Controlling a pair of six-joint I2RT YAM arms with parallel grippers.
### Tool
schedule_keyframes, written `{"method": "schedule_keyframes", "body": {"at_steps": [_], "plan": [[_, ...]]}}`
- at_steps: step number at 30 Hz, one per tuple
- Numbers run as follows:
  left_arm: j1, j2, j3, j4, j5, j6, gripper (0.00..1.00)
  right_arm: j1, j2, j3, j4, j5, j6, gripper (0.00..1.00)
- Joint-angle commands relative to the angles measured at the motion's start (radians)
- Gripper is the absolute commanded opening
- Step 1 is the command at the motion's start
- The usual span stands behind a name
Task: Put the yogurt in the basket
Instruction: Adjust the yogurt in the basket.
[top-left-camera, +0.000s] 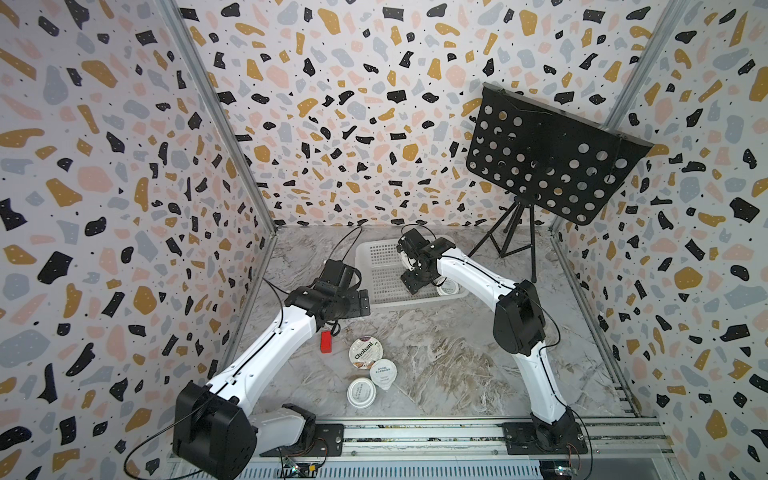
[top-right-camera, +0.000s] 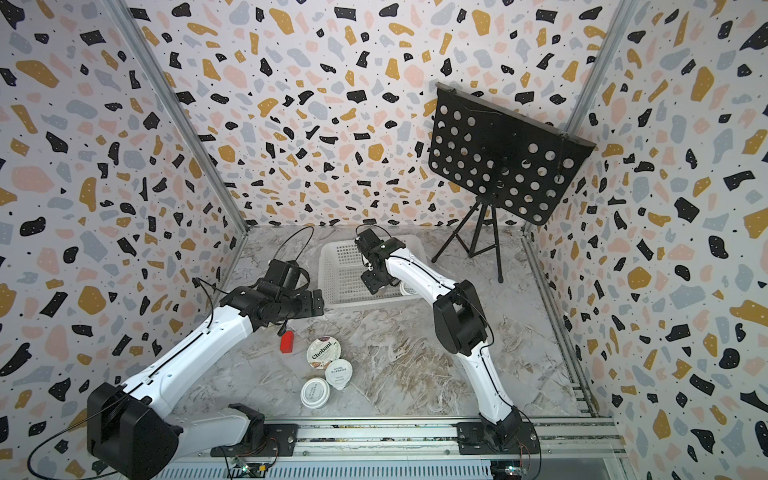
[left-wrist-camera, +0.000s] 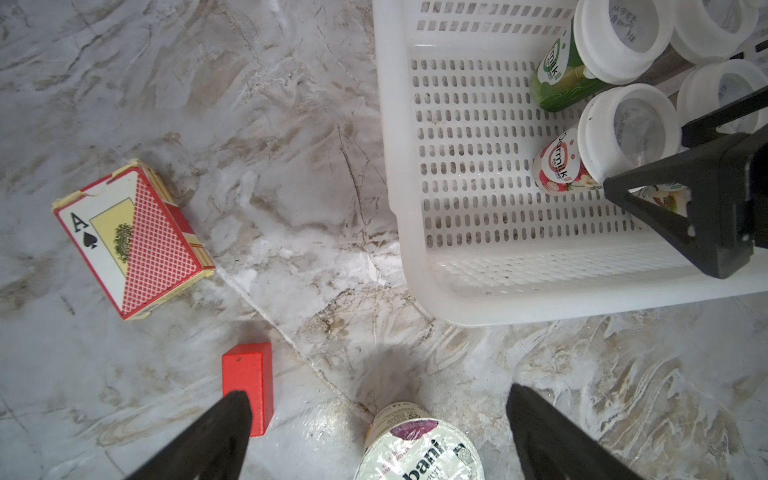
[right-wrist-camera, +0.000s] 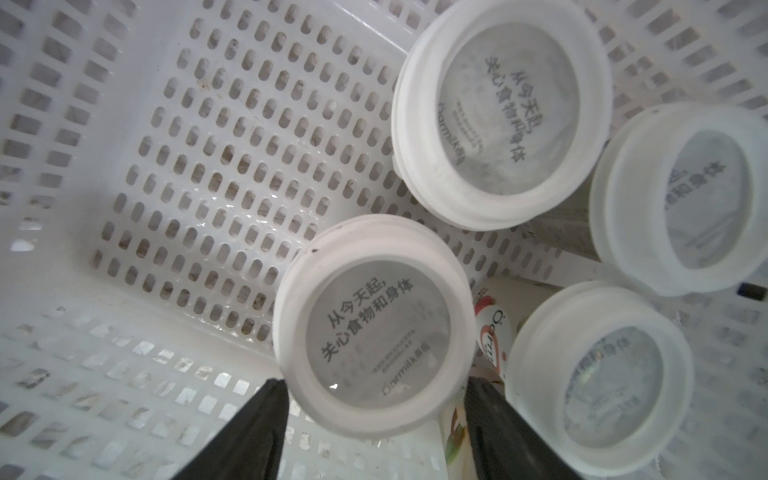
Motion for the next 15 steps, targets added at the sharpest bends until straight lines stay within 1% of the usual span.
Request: {"method": "schedule_keyframes", "body": {"at_steps": [1, 15], "plan": [[0.004, -0.014, 0.006, 0.014, -0.007, 0.011, 1.00, -0.005, 0.003, 0.043, -0.008, 0.030, -0.014, 0.73], [0.005, -0.010, 0.006, 0.014, -0.003, 0.005, 1.00, -0.008, 0.004, 0.047, -0.009, 0.065, -0.029, 0.73]]}}
